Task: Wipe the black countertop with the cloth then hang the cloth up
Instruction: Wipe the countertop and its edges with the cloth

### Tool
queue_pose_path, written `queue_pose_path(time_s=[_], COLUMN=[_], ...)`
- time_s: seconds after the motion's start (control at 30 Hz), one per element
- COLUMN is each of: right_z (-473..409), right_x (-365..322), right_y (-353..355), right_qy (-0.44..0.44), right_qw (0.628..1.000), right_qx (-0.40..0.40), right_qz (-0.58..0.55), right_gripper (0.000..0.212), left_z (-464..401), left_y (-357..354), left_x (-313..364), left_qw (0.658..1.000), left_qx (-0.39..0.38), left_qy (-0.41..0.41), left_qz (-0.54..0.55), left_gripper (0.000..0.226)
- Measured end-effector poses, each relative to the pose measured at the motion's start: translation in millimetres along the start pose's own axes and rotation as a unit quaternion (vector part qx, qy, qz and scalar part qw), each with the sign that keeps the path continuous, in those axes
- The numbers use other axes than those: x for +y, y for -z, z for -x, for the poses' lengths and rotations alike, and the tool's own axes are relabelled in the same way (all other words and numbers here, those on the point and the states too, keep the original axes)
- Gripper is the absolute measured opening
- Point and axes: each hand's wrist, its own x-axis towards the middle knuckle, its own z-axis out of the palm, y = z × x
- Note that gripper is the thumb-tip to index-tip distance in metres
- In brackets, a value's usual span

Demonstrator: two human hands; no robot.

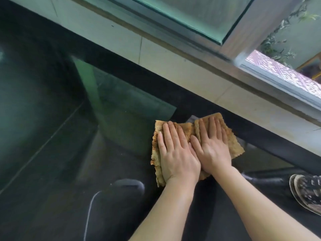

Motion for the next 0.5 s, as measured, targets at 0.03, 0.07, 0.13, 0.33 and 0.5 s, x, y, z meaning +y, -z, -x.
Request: queue_pose_path(time_s=[0.03, 0.07, 0.13, 0.33, 0.5], right_z=[-6.6, -15.3, -28.3, -70.6, -91.7], right_x=[-14.1, -34.4, -64.6, -164.5, -250.0], right_y=[0.6, 1.0, 3.9, 6.1, 3.2], right_qy=[0.011, 0.023, 0.044, 0.105, 0.170], right_qw=[1.000, 1.000, 0.999, 0.994, 0.985], right_qx=[-0.001, -0.003, -0.005, -0.003, 0.010], right_qz=[0.002, 0.001, 0.001, 0.001, 0.003], right_gripper=[0.083, 0.083, 0.083, 0.081, 0.082], left_z=[-5.9, -14.1, -26.6, -63.6, -77.5], left_y=[5.5, 12.8, 24.5, 61.9, 94.4], left_x=[-12.3, -29.9, -54.3, -133.1, -201.3], left_qw=[1.000, 1.000, 0.999, 0.993, 0.984], left_qx=[0.004, 0.009, 0.021, 0.051, 0.074], left_qy=[0.006, 0.015, 0.031, 0.100, 0.156], left_qz=[-0.004, -0.007, -0.008, -0.024, -0.033], left_gripper=[0.064, 0.064, 0.064, 0.065, 0.065])
